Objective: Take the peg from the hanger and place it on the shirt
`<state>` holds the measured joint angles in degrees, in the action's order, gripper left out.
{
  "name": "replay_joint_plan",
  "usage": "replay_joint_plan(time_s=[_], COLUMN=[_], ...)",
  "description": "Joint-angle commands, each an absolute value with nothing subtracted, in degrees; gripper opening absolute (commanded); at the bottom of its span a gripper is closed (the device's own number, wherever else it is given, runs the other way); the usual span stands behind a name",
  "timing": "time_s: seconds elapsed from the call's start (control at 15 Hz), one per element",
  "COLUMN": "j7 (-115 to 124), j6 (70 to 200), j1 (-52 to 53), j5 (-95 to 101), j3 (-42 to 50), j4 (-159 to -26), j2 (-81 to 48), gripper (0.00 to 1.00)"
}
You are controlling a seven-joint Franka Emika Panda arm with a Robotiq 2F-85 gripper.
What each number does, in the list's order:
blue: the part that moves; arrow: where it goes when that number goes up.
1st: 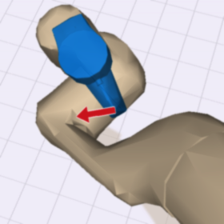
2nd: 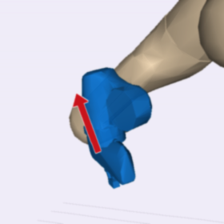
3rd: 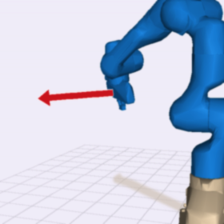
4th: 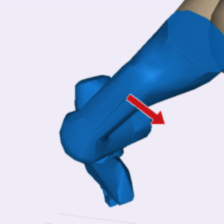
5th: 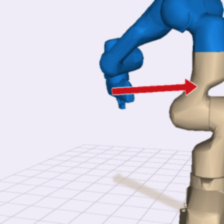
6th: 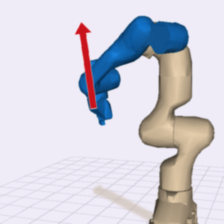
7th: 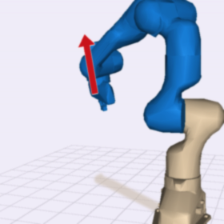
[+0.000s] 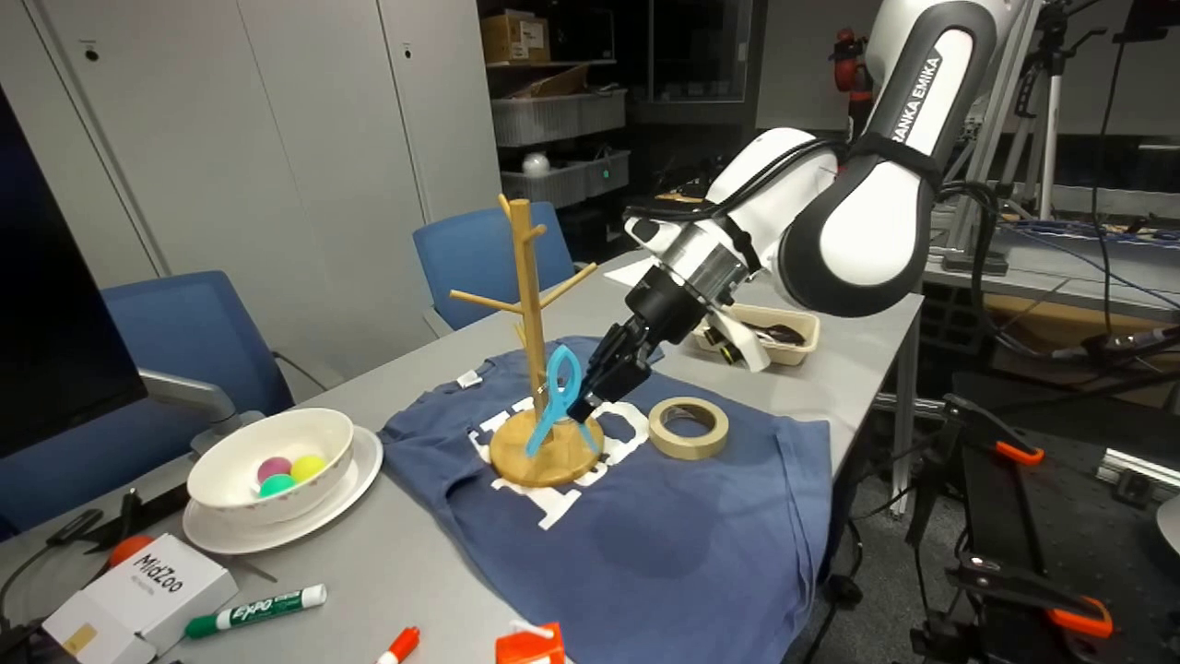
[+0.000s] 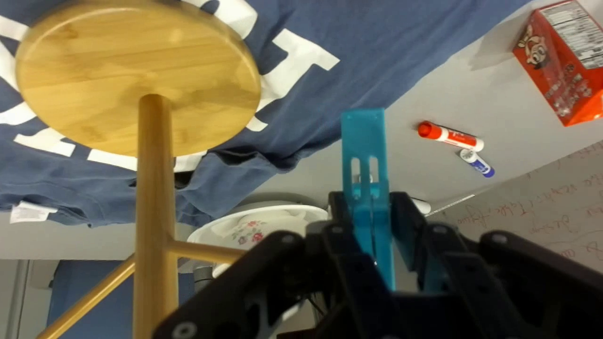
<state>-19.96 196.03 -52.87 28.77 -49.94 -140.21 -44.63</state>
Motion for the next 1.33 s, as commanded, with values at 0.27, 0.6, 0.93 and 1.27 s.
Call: replay_joint_plan(time_s=[0.27, 0.6, 0.93, 1.27], j7=[-17.3, -18.2, -18.7, -19.0], j6=[185.4, 178.5, 175.5, 174.8], j1=[-62.7, -64.4, -61.2, -56.3], j5=[28.3, 23.4, 17.9, 15.3], j3=[-57.2, -56.7, -52.0, -46.6], j4=[-145.5, -145.4, -141.7, -138.1], j2=[-43.5, -42.1, -42.0, -43.2], gripper=[0.07, 0.07, 0.07, 0.07])
